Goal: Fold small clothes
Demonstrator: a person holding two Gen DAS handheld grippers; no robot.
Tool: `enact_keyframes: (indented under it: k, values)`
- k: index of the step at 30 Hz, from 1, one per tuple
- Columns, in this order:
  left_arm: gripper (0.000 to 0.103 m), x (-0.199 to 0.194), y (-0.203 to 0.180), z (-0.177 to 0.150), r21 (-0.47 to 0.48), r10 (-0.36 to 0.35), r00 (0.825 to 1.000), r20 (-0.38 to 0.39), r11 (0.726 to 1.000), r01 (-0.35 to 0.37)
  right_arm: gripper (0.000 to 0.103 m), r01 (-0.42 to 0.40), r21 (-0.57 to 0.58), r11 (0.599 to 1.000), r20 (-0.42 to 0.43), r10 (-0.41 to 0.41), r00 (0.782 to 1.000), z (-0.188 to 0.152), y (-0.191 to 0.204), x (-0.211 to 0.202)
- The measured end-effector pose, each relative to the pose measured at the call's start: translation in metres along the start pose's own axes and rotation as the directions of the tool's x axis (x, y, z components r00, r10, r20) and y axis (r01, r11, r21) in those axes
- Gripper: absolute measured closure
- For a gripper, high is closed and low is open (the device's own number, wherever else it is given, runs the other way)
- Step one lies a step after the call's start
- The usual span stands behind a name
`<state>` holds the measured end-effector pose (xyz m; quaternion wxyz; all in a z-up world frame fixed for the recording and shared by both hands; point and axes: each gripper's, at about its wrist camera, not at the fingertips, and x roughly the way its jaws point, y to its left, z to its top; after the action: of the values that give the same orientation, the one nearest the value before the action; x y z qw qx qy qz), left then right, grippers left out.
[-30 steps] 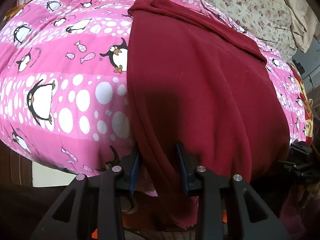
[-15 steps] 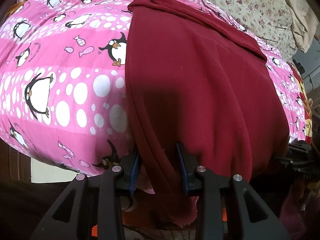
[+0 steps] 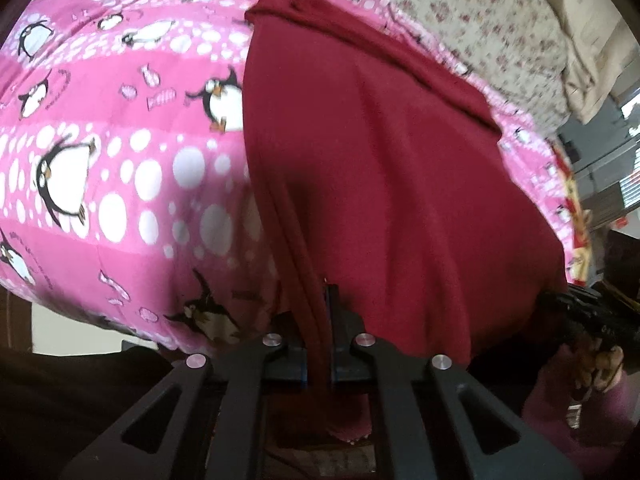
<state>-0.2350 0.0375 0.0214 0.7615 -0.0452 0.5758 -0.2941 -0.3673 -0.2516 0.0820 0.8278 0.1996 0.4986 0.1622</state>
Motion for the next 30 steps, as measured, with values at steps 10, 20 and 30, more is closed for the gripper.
enact_keyframes:
  k: [10,20,30]
  values:
    - [0.103,-0.051,0.008,0.034,-0.052,-0.056,0.983,0.173,0.997,0.065,0.094,-0.193,0.140,0.971,0.192,0.164,0.968,0.024,-0.023,-0.047]
    - [0.103,-0.075,-0.011,0.091,-0.011,-0.074,0.952,0.296,0.997,0.081,0.094,-0.281,0.150,0.948,0.332,0.220,0.917,0.047,-0.031,-0.073]
    - [0.103,-0.049,-0.012,0.184,-0.042,-0.025,0.930,0.366,0.998,0.044,0.095,-0.220,0.198,0.955,0.458,0.108,0.882,0.129,-0.068,-0.074]
